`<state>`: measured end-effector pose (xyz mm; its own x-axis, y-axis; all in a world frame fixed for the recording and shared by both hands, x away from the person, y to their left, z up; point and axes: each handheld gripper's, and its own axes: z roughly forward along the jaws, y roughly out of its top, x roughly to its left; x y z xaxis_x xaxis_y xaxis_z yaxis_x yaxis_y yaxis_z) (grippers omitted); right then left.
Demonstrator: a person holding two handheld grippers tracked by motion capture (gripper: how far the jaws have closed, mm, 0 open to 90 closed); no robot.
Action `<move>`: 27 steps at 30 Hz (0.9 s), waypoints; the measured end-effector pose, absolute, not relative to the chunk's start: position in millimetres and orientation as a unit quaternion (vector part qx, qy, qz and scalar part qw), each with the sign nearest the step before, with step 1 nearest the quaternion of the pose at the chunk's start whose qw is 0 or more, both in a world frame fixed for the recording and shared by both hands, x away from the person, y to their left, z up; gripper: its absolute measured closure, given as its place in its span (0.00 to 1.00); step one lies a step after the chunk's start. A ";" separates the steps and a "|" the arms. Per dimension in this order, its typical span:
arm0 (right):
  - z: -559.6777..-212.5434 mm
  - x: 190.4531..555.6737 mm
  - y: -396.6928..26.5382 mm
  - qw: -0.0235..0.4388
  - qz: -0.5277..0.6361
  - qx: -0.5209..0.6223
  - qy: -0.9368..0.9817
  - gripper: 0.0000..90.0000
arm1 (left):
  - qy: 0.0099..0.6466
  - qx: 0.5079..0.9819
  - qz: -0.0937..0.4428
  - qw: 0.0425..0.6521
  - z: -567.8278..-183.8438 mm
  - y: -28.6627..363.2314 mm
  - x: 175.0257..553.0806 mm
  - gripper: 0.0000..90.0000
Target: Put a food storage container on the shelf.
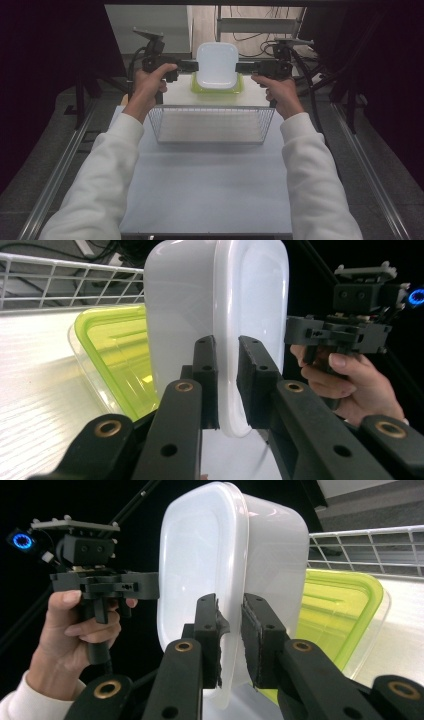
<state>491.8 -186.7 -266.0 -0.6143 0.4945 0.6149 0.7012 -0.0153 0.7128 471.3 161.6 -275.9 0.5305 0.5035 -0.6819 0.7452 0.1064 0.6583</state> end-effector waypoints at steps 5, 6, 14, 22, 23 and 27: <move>-269.1 499.8 -185.4 0.113 -0.570 -0.444 -0.682 0.82 | 0.488 0.637 -0.143 0.580 -281.7 166.2 482.8 0.87; -269.6 501.0 -185.2 0.114 -0.570 -0.447 -0.680 0.82 | 0.492 0.631 -0.149 0.581 -282.8 166.6 484.8 0.86; -277.7 512.2 -185.3 0.133 -0.568 -0.480 -0.655 0.78 | 0.511 0.613 -0.159 0.582 -289.6 165.8 496.7 0.83; -281.1 513.2 -184.9 0.138 -0.574 -0.486 -0.645 0.73 | 0.508 0.615 -0.155 0.583 -290.2 164.8 496.3 0.81; -280.8 512.5 -184.5 0.135 -0.576 -0.486 -0.644 0.71 | 0.507 0.617 -0.151 0.582 -290.0 164.4 496.0 0.79; -277.3 509.0 -185.7 0.118 -0.586 -0.482 -0.640 0.64 | 0.503 0.625 -0.116 0.586 -286.4 164.5 491.2 0.66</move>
